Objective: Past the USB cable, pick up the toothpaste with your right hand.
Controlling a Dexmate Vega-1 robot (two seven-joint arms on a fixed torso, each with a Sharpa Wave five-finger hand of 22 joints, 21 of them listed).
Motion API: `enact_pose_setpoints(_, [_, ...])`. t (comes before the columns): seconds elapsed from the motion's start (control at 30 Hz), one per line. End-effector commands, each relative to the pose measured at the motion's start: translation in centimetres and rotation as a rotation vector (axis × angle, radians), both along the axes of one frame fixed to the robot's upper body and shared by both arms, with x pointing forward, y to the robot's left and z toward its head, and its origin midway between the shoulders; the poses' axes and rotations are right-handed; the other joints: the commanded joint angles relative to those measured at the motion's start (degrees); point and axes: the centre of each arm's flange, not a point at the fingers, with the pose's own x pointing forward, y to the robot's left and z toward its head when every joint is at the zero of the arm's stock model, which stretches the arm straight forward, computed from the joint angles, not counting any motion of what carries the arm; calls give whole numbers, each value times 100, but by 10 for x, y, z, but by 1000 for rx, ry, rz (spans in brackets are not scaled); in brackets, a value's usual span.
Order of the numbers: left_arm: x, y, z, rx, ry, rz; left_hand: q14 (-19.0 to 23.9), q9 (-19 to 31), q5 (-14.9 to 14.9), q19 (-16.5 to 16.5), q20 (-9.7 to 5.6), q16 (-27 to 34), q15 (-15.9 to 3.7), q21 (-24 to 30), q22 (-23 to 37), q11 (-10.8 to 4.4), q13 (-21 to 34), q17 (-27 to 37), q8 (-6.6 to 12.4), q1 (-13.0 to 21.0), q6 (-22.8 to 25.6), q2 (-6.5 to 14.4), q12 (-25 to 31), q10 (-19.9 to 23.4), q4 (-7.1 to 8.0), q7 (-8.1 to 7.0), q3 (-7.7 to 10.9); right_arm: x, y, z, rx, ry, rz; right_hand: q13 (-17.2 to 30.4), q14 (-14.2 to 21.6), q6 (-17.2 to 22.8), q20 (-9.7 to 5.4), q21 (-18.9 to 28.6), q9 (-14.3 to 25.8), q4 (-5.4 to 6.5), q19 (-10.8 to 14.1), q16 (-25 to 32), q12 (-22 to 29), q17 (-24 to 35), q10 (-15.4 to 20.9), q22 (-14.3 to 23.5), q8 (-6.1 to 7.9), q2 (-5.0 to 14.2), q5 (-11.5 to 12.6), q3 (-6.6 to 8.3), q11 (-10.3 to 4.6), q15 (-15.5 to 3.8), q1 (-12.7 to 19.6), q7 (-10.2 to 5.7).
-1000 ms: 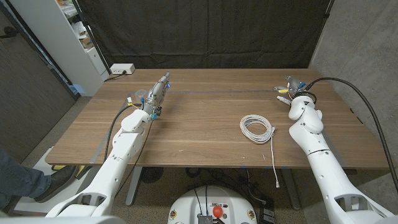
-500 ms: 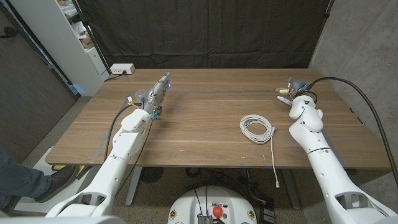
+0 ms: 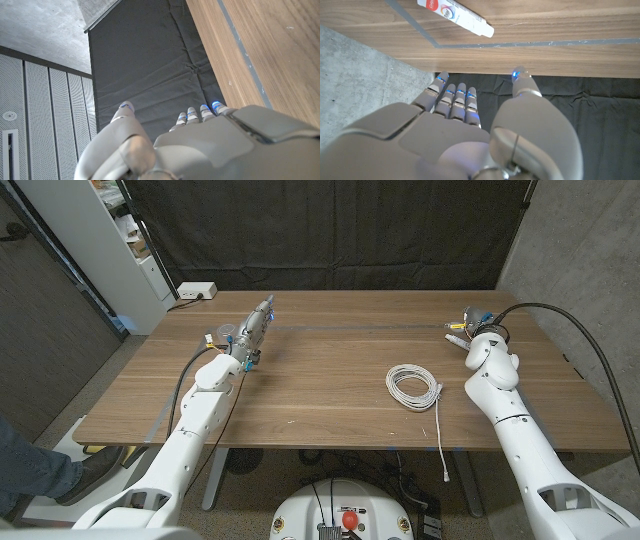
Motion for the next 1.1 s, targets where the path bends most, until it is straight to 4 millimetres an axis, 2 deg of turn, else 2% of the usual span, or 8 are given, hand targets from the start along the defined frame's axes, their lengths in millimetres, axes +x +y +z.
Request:
enact_pose_setpoints(0.03, [-2,4,1,0,-1,10,-411,16,-15,-455,40,-2,20,-3,31,32,10,12,16,46,-35,21,-9,-326,-45,-3,11,4,-2,1,-1,22,-14,13,94,87,7,46,24,0,47,32,45,9,92,29,43,-1,54,28,5,-17,98,-8])
enact_pose_setpoints(0.9, [-4,1,2,8,-2,23,-413,16,-20,-467,57,3,25,-2,31,37,11,12,26,48,-21,35,-2,-322,-66,2,7,11,-2,-3,-29,75,-35,13,279,252,-14,53,27,24,148,56,53,13,305,33,51,-23,104,63,-26,-44,225,-35])
enact_pose_setpoints(1.0, [-4,1,1,15,0,25,-408,16,-21,-466,60,5,23,-1,31,40,11,12,27,48,-20,36,-1,-321,-68,-2,7,12,-3,-4,-28,79,-39,12,400,326,-69,73,28,33,229,82,70,13,432,36,57,-33,119,74,-87,-104,268,-82])
enact_pose_setpoints(1.1, [-4,2,1,10,1,23,-411,17,-21,-467,58,4,21,-1,31,59,11,12,28,49,-19,38,-2,-326,-71,1,7,13,-3,-5,-29,85,-46,12,476,375,-81,85,29,40,285,97,74,14,498,39,61,-36,128,82,-72,-117,292,-85])
